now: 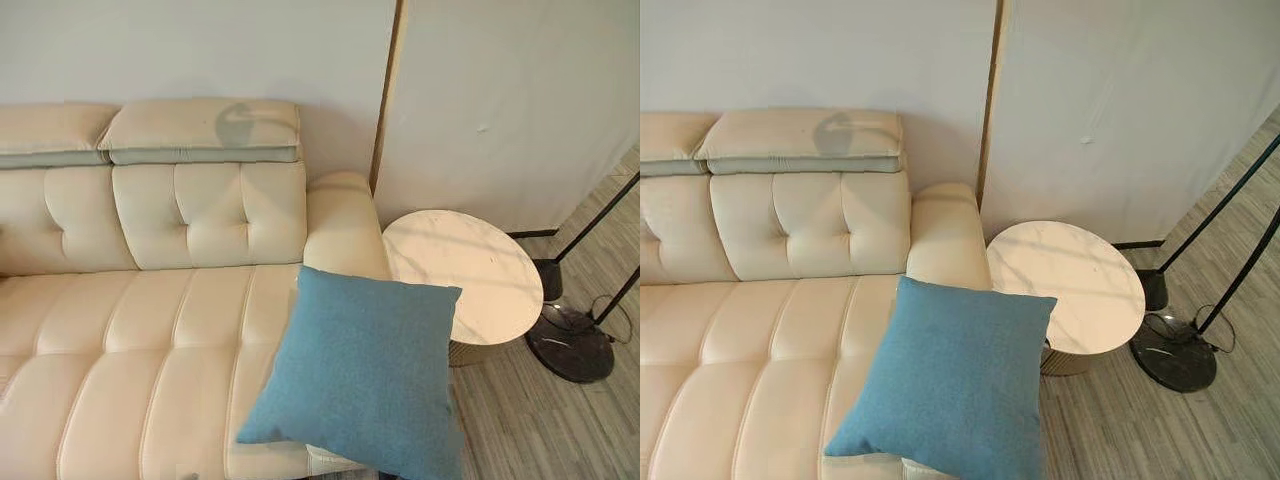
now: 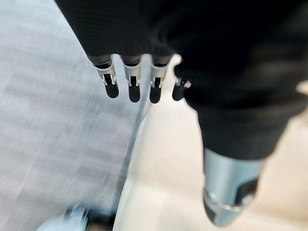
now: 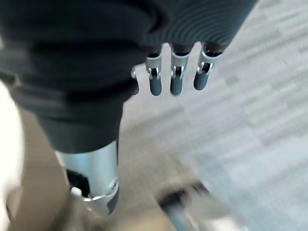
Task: Pick up all the scattered cushions and arrange them neatly on the sofa.
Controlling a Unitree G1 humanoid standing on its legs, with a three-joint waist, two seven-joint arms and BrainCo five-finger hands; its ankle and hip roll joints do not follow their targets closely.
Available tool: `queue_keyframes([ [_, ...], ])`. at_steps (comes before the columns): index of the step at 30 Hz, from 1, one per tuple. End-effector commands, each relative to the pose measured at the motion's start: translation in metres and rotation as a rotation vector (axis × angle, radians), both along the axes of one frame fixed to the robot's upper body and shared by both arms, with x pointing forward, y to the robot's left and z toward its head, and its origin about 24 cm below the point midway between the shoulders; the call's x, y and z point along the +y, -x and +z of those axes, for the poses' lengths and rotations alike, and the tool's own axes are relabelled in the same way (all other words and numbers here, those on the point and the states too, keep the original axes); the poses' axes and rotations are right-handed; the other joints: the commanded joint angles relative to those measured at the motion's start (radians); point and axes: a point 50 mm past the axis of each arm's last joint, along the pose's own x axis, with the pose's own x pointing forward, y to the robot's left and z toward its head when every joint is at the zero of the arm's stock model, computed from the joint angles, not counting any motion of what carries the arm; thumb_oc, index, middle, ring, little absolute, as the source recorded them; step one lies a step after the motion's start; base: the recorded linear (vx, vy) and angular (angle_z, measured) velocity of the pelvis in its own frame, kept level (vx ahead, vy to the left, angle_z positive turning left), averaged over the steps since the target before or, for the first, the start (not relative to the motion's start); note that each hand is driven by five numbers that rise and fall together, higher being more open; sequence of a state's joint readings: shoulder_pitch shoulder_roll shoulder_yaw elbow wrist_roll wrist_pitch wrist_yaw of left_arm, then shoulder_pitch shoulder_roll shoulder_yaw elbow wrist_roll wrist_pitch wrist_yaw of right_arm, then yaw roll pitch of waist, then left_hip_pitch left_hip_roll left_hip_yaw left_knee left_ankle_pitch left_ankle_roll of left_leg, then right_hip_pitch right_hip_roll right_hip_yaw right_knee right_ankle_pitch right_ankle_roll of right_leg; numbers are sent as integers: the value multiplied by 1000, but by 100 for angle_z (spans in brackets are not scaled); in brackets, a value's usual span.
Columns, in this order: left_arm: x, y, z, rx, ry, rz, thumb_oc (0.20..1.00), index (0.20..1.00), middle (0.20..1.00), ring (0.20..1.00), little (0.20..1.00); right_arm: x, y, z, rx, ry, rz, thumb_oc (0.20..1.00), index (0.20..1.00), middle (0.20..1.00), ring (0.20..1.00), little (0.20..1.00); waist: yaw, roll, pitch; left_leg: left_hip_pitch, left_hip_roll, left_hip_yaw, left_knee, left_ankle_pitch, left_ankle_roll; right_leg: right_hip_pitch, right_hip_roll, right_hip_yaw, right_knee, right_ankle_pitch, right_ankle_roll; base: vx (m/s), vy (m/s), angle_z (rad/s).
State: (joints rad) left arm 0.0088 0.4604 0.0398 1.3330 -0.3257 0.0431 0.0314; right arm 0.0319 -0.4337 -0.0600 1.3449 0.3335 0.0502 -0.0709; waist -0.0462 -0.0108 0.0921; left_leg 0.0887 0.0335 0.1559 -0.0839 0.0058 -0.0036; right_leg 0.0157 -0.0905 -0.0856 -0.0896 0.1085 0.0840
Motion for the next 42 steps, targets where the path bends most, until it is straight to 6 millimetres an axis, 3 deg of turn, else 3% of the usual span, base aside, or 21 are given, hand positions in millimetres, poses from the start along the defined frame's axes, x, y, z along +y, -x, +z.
queue_keyframes([
  [1,38,-45,32,-89,-129,-59,1000,1000,1000,1000,1000,-28,-22,18,-43,72,-21,1000,1000,1000,1000,1000,-17,-28,-7,-18,-7,35,-3,-33,-30,41,32,-40,2,-146,22,6,-59,-5],
  [2,48,-65,46,-169,-159,-53,1000,1000,1000,1000,1000,-44,-37,31,-101,125,-27,1000,1000,1000,1000,1000,-23,-23,-9,-20,-6,31,-3,-29,-33,40,33,-44,2,-146,21,2,-37,-2],
  [4,50,-77,53,-212,-172,-52,1000,1000,1000,1000,1000,-52,-48,40,-147,152,-24,1000,1000,1000,1000,1000,-28,-21,-10,-22,-6,31,-3,-29,-36,38,34,-45,2,-145,22,-5,-4,3],
  [6,46,-95,58,-303,-165,-43,1000,1000,1000,1000,1000,-53,-73,49,-246,182,7,1000,1000,1000,1000,1000,-34,-17,-13,-22,-6,34,-3,-29,-36,38,34,-46,2,-144,21,0,0,0],
  [9,34,-112,59,-396,-133,-10,1000,1000,1000,1000,1000,-40,-106,57,-382,177,61,1000,1000,1000,1000,1000,-41,-10,-16,-18,-5,39,-3,-32,-36,39,35,-42,2,-145,20,-13,8,-5],
  [10,34,-112,59,-396,-133,-10,1000,1000,1000,1000,1000,-40,-106,57,-381,177,61,1000,1000,1000,1000,1000,-41,-10,-16,-18,-5,39,-3,-32,-36,39,35,-42,2,-145,20,-6,14,-9],
  [12,16,-134,62,-512,-84,18,1000,1000,1000,1000,1000,-4,-151,66,-554,131,155,1000,1000,1000,1000,1000,-43,-5,-18,-7,-4,48,-3,-36,-36,46,35,-39,2,-147,16,-6,20,-14],
  [17,-16,-145,51,-514,-28,-51,1000,1000,1000,1000,1000,67,-197,78,-719,17,371,1000,1000,1000,1000,1000,-41,-3,-22,2,-3,57,-3,-41,-33,52,34,-35,2,-145,12,-2,9,-4],
  [20,-23,-146,47,-494,-23,-89,1000,1000,1000,1000,1000,82,-203,81,-741,-1,426,1000,1000,1000,1000,1000,-38,-4,-25,0,-3,58,-3,-40,-33,50,33,-35,2,-144,11,0,0,0],
  [22,-38,-148,40,-473,10,-105,1000,1000,1000,1000,1000,107,-212,84,-766,-38,508,1000,1000,1000,1000,1000,-33,-6,-25,0,-3,56,-3,-40,-32,52,32,-40,2,-143,9,0,0,0],
  [25,-49,-149,36,-462,34,-125,1000,1000,1000,1000,1000,119,-215,86,-781,-57,540,1000,1000,1000,1000,1000,-32,-8,-25,0,-4,55,-3,-41,-31,52,30,-42,2,-143,8,0,0,0],
  [27,-71,-149,26,-443,82,-156,1000,1000,1000,1000,1000,141,-210,78,-752,-103,614,1000,1000,1000,1000,1000,-30,-14,-20,-1,-5,53,-3,-42,-30,52,29,-43,2,-144,7,0,0,0],
  [36,-114,-163,26,-475,161,-317,1000,1000,1000,1000,1000,161,-189,59,-679,-181,667,1000,1000,1000,1000,1000,-34,-23,-8,-7,-5,45,-3,-42,-30,51,28,-51,2,-148,6,0,0,0],
  [37,-127,-173,30,-484,164,-416,1000,1000,1000,1000,1000,167,-187,58,-672,-196,694,1000,1000,1000,1000,1000,-39,-25,1,-15,-3,45,-3,-40,-30,43,28,-52,2,-146,6,0,0,0],
  [42,-153,-183,35,-503,191,-574,1000,1000,1000,1000,1000,177,-183,54,-669,-259,699,1000,1000,1000,1000,1000,-48,-23,14,-25,-1,50,-3,-38,-30,29,30,-41,2,-143,7,0,0,0],
])
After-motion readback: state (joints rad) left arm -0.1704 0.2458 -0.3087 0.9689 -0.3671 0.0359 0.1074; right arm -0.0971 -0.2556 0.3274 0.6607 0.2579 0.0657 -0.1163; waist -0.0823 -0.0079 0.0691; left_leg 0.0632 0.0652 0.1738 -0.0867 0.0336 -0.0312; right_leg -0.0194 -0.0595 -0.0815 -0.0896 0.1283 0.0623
